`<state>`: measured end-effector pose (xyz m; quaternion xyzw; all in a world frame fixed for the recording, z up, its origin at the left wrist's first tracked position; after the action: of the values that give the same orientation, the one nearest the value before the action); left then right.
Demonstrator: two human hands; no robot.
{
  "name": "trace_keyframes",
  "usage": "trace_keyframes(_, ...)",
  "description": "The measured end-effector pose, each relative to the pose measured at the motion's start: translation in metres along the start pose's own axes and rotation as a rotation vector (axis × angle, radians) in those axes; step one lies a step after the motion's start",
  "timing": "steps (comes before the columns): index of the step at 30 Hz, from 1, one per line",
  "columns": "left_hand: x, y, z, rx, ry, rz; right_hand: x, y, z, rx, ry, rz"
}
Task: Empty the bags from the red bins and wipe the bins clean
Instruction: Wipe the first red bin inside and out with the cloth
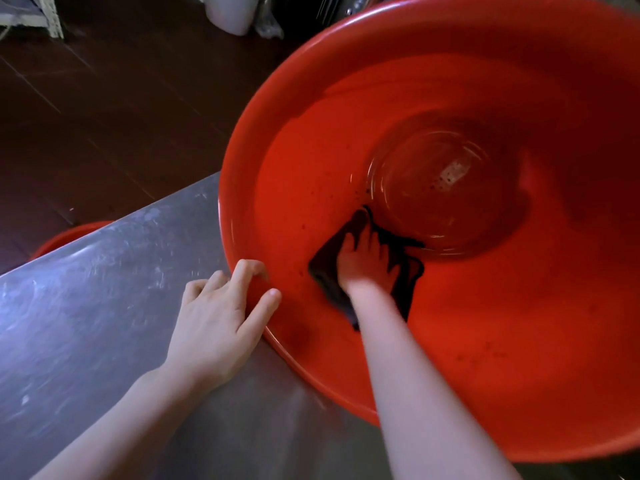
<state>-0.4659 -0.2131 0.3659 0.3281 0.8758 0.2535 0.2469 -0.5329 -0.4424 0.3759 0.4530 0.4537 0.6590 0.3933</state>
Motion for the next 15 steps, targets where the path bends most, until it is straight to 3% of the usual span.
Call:
trace_keyframes(5,-0.001,0.004,-0.003,0.022,0.000,0.000,0.126,-0.038,0.018,0.066,0.443,-0.208)
trace_keyframes(8,-0.002,0.005,-0.003,0.021,0.006,0.019,0.107,-0.034,0.017,0.014,0.380,-0.178)
trace_keyframes(12,0.007,0.007,-0.005,0.038,0.005,0.035,0.011,-0.003,0.002,-0.005,0.094,-0.055)
trace_keyframes(15,0.010,0.016,-0.002,0.004,-0.049,0.060,-0.031,0.005,-0.011,0.024,0.085,-0.002)
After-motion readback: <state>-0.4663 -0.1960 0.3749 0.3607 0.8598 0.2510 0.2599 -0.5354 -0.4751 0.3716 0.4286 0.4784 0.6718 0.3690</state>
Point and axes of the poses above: each hand's wrist, its own x-axis away from the middle knuckle, its own y-axis out of the back of the hand, z = x × y, the point moved 5 cm from there along -x, towards the middle knuckle, and after that the axes turned 5 degrees about -y, right-handed, at the moved point
